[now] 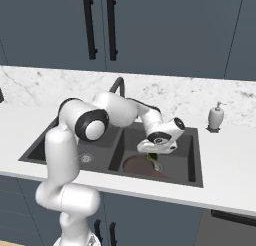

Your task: Pick the pan and sponge and place them into the sink. Then turn on the water.

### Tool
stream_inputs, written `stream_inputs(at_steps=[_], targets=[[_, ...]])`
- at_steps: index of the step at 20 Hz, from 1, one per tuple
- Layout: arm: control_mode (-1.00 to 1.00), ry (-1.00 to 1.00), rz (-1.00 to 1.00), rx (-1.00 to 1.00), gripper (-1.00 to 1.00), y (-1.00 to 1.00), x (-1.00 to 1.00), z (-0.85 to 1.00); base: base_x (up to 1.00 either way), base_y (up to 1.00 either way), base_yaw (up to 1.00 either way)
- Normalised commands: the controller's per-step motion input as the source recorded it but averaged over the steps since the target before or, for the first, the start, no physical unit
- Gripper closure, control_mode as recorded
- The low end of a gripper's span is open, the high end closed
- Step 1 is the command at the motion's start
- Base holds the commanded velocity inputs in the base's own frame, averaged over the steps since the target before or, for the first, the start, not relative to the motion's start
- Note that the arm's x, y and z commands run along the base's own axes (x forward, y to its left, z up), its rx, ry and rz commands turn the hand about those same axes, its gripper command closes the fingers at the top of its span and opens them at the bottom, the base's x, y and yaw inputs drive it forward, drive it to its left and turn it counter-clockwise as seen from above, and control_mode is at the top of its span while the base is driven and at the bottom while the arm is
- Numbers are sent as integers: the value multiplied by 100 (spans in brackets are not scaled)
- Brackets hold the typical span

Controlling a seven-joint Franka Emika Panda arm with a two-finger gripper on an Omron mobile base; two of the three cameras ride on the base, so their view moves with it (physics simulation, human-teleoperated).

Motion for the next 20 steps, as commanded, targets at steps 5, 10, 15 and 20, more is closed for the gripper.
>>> stream_inputs(at_steps=[5, 10, 15, 20], targets=[[-100, 1, 0, 0, 100, -2, -1, -31, 0, 0, 0], [-100, 2, 0, -1, 100, 0, 0, -38, 0, 0, 0], [-100, 1, 0, -2, 100, 0, 0, -36, 0, 0, 0], [-100, 0, 0, -1, 100, 0, 1, -32, 0, 0, 0]])
